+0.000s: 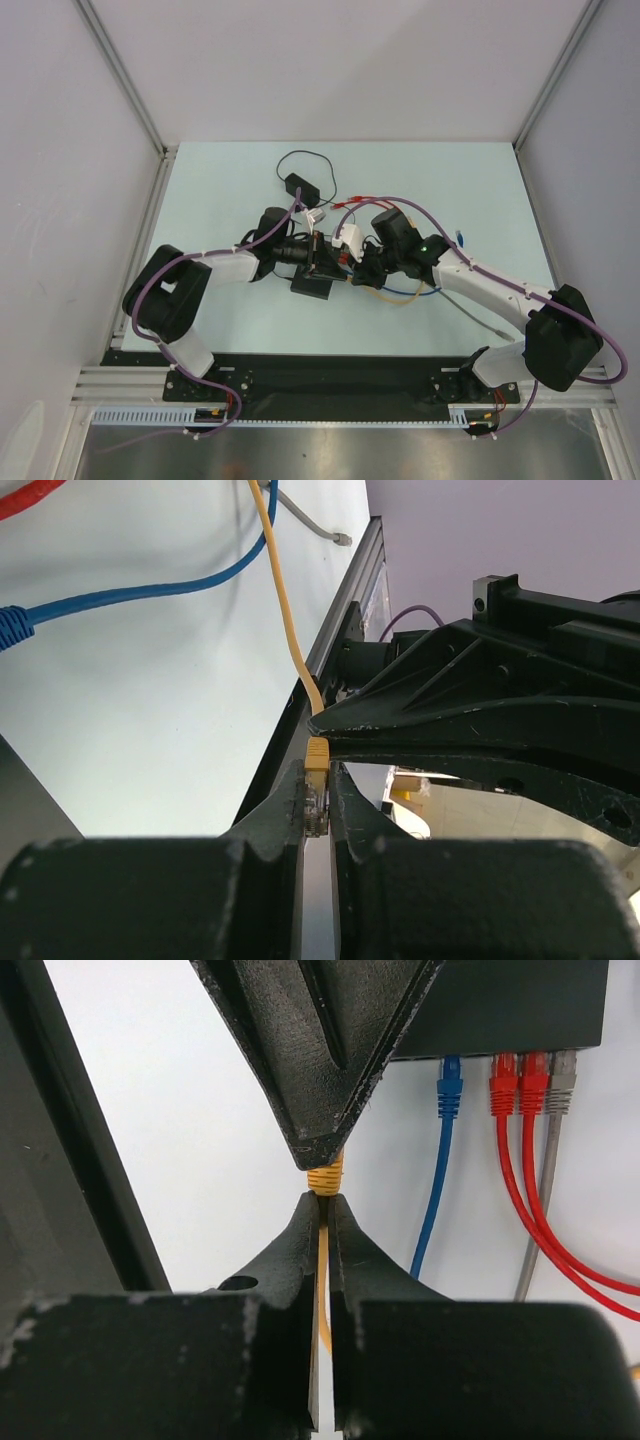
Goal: Insert the plug into the switch port
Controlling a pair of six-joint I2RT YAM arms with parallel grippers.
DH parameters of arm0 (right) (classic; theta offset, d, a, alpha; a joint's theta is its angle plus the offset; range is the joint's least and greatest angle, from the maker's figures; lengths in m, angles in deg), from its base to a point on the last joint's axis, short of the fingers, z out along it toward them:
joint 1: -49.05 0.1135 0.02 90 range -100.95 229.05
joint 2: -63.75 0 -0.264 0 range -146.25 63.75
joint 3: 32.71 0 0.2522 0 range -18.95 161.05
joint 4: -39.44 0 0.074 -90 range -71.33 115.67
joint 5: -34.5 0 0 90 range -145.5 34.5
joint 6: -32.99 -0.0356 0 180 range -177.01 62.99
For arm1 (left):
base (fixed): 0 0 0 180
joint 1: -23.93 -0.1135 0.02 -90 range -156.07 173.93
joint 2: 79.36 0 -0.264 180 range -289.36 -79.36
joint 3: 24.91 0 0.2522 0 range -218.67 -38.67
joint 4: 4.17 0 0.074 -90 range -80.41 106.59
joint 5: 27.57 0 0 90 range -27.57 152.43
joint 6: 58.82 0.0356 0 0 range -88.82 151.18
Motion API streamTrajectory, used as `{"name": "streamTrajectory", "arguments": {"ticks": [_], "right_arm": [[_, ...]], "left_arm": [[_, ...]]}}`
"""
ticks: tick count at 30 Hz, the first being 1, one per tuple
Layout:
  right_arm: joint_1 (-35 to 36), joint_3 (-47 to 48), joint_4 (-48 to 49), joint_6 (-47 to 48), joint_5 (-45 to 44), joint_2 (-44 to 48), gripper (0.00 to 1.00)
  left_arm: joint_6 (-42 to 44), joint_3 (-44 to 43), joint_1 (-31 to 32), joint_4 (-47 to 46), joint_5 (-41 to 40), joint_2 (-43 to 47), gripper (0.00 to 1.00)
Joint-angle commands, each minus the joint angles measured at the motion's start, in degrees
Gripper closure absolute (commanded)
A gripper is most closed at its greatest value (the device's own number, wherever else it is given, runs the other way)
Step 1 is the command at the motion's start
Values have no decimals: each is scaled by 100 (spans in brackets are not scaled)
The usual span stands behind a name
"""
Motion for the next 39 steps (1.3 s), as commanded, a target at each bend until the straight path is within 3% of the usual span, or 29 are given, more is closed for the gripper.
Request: {"name": "streamTrajectory", "arguments": {"ticks": [1, 6, 9, 12, 18, 20, 21, 22, 24, 26, 29, 34, 36, 39], "right_arm": [[56, -59, 100, 155, -18, 23, 100], [38, -165, 258, 111, -159, 49, 100], [82, -148, 197, 128, -230, -3, 84], [82, -148, 214, 146, -265, -39, 94], [82, -130, 205, 190, -282, -91, 98], [91, -147, 197, 181, -344, -144, 90], [91, -130, 188, 164, -361, -153, 79], [91, -130, 196, 155, -361, -162, 78], [100, -121, 214, 146, -361, -179, 82], [91, -130, 214, 190, -335, -162, 98], [39, -121, 214, 199, -247, -153, 100], [12, -112, 249, 164, -326, -170, 100], [29, -130, 258, 155, -413, -197, 100], [65, -51, 188, 59, -458, -328, 100]], "left_arm": [[-166, -49, 50, -607, 227, 71, 98], [-245, 4, 50, -756, 253, 80, 99], [-298, 13, 41, -810, 262, 71, 100], [-307, 13, 41, -836, 271, 71, 100], [-325, 22, 41, -880, 280, 71, 100], [-386, 39, 41, -985, 297, 62, 100], [-412, 57, 41, -1029, 306, 62, 100], [-430, 65, 50, -1047, 315, 62, 100], [-439, 66, 41, -1056, 315, 71, 100], [-439, 57, 50, -1056, 315, 71, 100], [-430, 48, 41, -1047, 324, 62, 100], [-185, 30, -20, -740, 183, 115, 89], [26, 4, -73, -319, 52, 168, 72], [421, 65, -266, 51, -28, 300, 64]]}}
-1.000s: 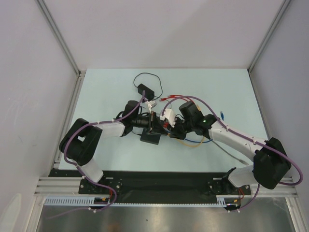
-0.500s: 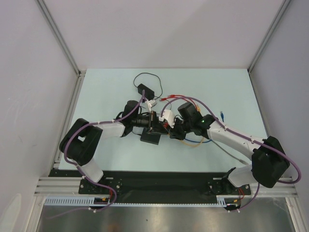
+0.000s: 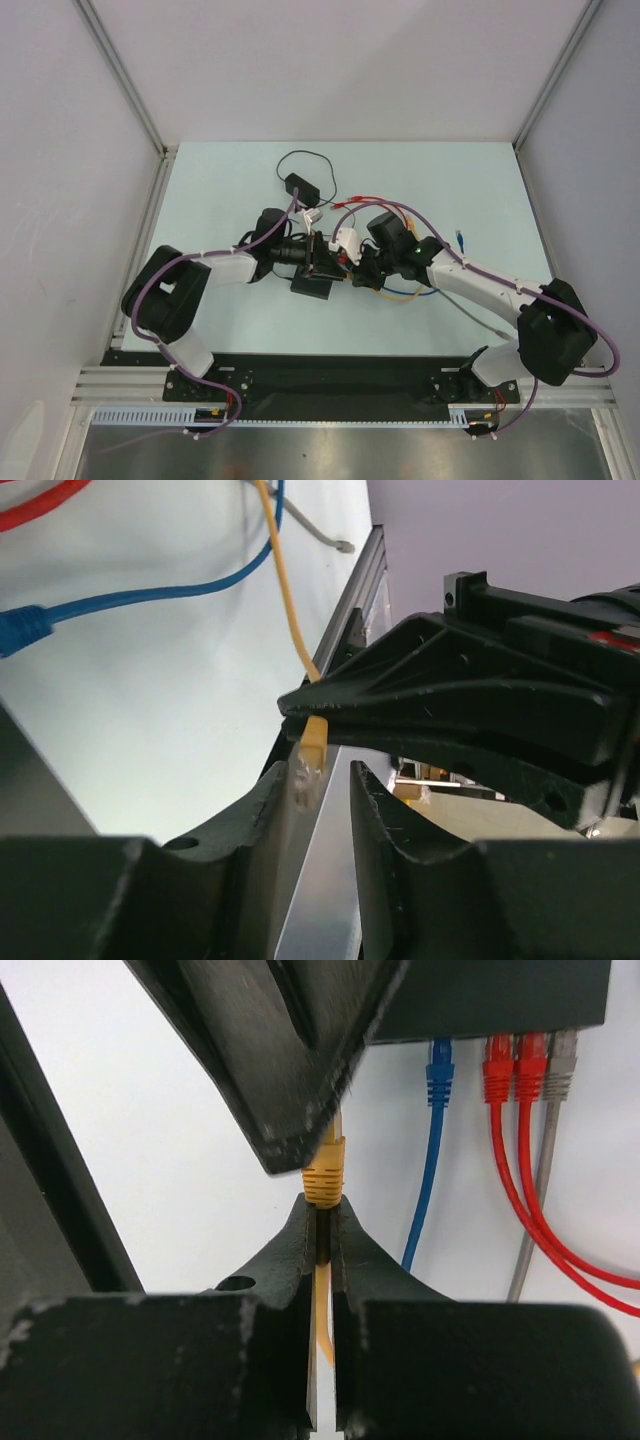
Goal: Insert the plug into the switch port
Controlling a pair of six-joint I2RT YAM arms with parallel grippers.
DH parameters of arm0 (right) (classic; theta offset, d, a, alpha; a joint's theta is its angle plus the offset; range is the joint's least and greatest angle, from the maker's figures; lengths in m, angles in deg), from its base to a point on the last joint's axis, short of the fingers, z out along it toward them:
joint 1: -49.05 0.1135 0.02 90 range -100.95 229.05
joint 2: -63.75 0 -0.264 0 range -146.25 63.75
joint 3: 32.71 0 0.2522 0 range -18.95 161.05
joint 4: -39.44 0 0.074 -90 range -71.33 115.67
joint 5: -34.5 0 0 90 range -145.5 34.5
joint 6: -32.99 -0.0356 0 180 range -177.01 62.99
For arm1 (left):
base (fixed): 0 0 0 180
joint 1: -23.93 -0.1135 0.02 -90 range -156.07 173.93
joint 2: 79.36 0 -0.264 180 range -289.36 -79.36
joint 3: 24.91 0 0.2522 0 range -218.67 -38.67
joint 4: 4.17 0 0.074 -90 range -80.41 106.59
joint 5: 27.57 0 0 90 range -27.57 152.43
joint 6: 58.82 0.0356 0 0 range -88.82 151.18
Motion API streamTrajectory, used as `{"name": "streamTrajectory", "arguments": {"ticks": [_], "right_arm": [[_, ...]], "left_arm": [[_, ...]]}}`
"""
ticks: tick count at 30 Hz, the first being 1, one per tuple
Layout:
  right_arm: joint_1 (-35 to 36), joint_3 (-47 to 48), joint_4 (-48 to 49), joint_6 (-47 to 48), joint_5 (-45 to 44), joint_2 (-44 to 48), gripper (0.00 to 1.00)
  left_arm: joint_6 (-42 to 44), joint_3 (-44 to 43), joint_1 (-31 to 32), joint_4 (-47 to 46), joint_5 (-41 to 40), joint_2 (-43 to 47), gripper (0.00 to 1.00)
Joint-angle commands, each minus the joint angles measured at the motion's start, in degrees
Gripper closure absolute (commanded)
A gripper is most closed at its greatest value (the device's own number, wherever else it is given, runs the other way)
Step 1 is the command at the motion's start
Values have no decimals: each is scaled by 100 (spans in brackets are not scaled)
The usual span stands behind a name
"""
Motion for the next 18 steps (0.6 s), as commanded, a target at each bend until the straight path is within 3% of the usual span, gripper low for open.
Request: {"name": "streamTrajectory", "arguments": {"ticks": [1, 4, 10, 14, 18], "right_arm": [[17, 78, -4, -108, -100, -223, 100], [25, 157, 12, -134, -12, -233, 100], [60, 377, -49, -178, 103, -259, 100], [175, 238, -58, -65, -204, -364, 100], [271, 201, -110, -239, -888, -829, 100]], "left_arm": [[562, -70, -188, 472, -4, 332, 66], [545, 0, -179, 387, -13, 377, 68], [519, -193, -74, 448, 40, 192, 53], [510, -176, -196, 422, 66, 244, 59], [859, -263, -836, 945, 14, 507, 59]]}}
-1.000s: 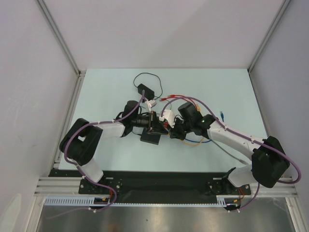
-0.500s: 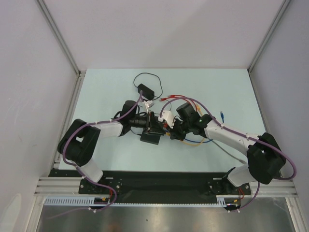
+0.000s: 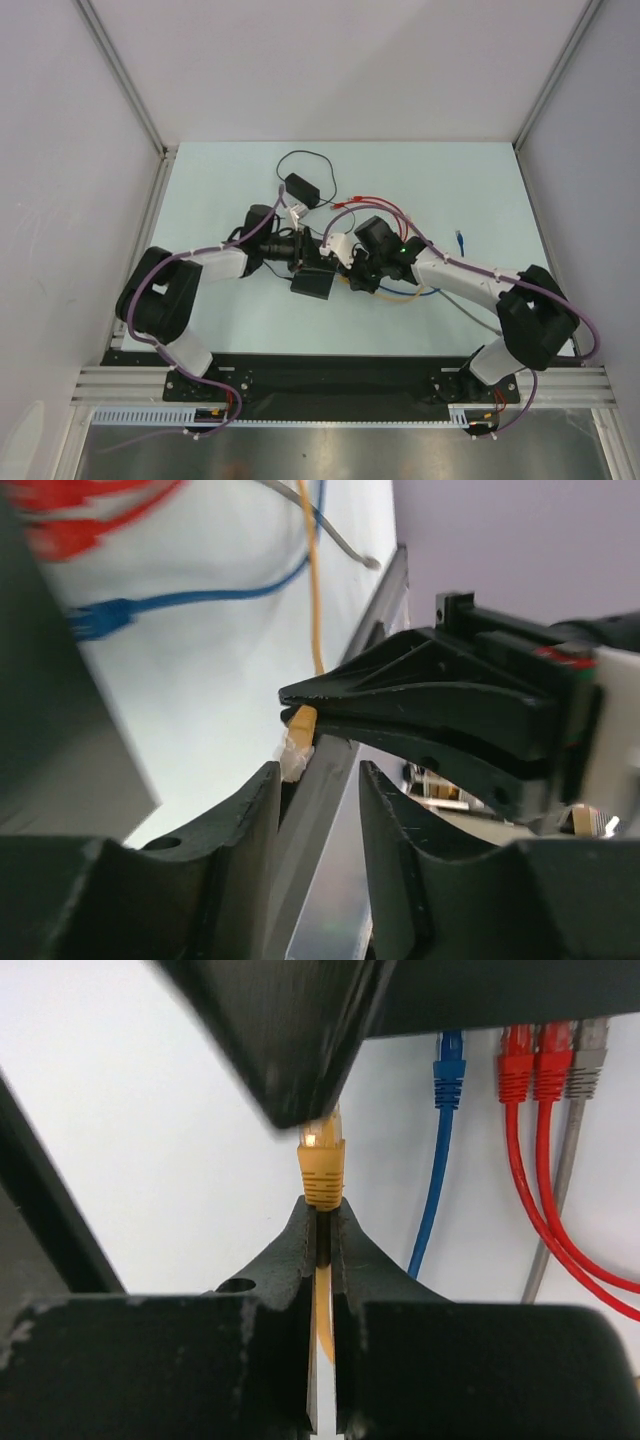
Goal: Insert the plug into the switch port
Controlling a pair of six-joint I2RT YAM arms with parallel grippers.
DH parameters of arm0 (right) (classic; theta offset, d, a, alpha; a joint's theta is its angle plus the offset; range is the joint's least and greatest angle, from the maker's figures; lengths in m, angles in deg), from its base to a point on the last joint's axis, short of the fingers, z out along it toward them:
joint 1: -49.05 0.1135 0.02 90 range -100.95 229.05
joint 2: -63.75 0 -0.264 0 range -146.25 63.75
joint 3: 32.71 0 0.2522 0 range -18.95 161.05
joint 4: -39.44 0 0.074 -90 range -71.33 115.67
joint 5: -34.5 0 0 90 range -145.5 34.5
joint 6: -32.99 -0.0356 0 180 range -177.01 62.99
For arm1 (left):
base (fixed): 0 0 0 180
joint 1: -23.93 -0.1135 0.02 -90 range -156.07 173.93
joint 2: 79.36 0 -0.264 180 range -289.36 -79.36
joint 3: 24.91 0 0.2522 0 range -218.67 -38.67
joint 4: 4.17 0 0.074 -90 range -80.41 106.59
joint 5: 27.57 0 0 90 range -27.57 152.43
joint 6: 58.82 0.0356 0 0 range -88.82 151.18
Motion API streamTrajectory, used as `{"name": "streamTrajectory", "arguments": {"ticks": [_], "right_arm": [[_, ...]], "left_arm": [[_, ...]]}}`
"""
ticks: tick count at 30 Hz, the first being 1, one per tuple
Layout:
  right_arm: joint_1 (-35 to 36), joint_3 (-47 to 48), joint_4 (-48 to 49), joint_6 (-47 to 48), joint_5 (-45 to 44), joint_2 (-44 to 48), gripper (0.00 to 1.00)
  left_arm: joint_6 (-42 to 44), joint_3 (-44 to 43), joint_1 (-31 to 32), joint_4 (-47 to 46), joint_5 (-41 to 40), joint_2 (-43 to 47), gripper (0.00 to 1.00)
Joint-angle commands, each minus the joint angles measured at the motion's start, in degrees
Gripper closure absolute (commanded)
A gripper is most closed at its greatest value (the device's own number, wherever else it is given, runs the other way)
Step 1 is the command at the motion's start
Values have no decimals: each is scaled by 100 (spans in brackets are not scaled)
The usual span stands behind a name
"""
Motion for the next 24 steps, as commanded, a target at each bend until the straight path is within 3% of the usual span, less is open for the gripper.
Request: {"name": "streamTrajectory", "arguments": {"ticks": [1, 6, 9, 24], "right_arm": [[94, 44, -69, -207, -658, -432, 100], [200, 245, -7, -427, -1063, -854, 100], [226, 351, 1, -515, -1116, -1101, 100], [305, 615, 353, -761, -1037, -1558, 100]], "left_arm": [[614, -296, -647, 598, 5, 469, 57], [2255, -771, -1403, 2652, -652, 654, 50], [2662, -841, -1606, 3147, -1109, 549, 50], [2989, -1395, -1625, 3545, -1463, -549, 47]]}}
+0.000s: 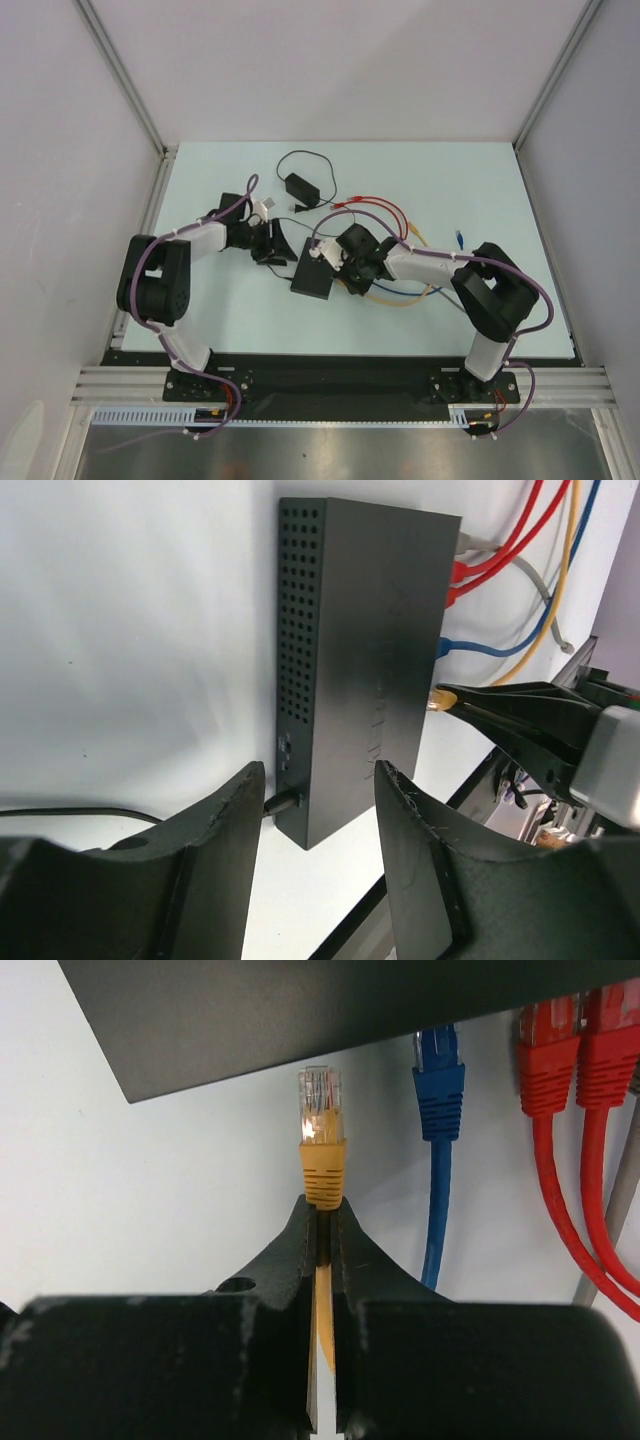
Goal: Insert the plug into the switch port
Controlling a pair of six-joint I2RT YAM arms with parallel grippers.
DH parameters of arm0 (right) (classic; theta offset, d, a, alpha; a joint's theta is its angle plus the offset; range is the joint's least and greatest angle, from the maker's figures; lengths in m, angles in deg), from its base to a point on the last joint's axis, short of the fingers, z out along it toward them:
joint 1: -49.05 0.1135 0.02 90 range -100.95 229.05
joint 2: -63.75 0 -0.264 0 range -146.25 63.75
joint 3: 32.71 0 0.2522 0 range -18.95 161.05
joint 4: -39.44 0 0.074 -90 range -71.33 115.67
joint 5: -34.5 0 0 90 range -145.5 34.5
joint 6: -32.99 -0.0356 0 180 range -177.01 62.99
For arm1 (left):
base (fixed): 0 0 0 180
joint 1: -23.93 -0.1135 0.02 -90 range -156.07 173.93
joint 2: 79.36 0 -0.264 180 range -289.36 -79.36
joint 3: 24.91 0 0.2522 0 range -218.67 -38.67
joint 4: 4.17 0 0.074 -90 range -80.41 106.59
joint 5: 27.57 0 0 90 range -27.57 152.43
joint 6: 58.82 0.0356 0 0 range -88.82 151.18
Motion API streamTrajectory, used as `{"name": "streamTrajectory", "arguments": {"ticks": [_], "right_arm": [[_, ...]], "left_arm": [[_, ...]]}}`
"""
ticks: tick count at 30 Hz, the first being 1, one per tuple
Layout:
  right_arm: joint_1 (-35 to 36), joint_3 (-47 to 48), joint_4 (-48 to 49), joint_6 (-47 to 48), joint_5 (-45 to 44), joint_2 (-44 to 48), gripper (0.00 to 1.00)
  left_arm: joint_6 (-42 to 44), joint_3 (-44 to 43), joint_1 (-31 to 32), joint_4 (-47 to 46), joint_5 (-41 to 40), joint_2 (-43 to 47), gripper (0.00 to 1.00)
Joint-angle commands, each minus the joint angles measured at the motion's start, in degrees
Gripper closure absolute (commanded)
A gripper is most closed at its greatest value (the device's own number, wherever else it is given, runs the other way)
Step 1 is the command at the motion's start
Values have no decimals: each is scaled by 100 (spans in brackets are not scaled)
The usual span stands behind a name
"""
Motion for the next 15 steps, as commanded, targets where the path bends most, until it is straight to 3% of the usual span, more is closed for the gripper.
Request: {"name": "streamTrajectory", "arguments": {"ticks": [1, 15], "right_arm": [[58, 224, 189, -103, 12, -89, 100], [94, 470, -100, 19, -76, -423, 100]], "left_arm": [[184, -248, 19, 65, -25, -117, 47], [246, -493, 432, 56, 98, -442, 47]]}}
